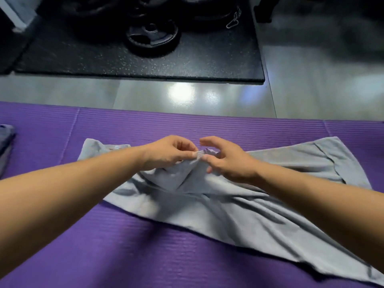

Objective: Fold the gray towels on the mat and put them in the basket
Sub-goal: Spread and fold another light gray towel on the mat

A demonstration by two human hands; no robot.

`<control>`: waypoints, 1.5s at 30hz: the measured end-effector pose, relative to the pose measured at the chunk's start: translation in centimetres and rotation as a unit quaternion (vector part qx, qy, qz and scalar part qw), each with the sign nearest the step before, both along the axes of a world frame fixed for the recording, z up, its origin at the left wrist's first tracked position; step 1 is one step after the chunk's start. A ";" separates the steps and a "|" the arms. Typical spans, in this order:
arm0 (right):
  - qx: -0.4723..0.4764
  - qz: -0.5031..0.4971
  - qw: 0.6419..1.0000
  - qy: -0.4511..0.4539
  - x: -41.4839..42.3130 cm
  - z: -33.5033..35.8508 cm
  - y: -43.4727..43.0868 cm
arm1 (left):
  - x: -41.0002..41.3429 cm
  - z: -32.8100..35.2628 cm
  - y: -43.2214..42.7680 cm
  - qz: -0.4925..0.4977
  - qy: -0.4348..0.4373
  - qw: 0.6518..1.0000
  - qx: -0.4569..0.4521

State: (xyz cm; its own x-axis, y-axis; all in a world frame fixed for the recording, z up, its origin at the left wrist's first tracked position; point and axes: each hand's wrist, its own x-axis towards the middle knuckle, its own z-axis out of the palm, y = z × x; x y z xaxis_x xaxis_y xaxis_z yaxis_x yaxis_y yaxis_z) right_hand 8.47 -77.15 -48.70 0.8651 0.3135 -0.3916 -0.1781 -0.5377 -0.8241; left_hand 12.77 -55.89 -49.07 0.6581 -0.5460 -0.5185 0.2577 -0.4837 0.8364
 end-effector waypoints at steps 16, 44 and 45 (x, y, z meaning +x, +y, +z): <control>-0.097 -0.097 0.989 -0.060 1.4 1.2 -0.3 | 1.9 6.2 13.7 -0.047 -0.018 0.995 0.086; -0.005 -0.031 0.998 -0.061 3.0 7.3 16.1 | -1.4 7.5 22.5 0.082 -0.033 0.996 -0.032; 0.025 -0.013 0.998 -0.060 2.9 7.6 17.0 | -1.7 7.3 22.1 0.093 -0.028 0.994 -0.059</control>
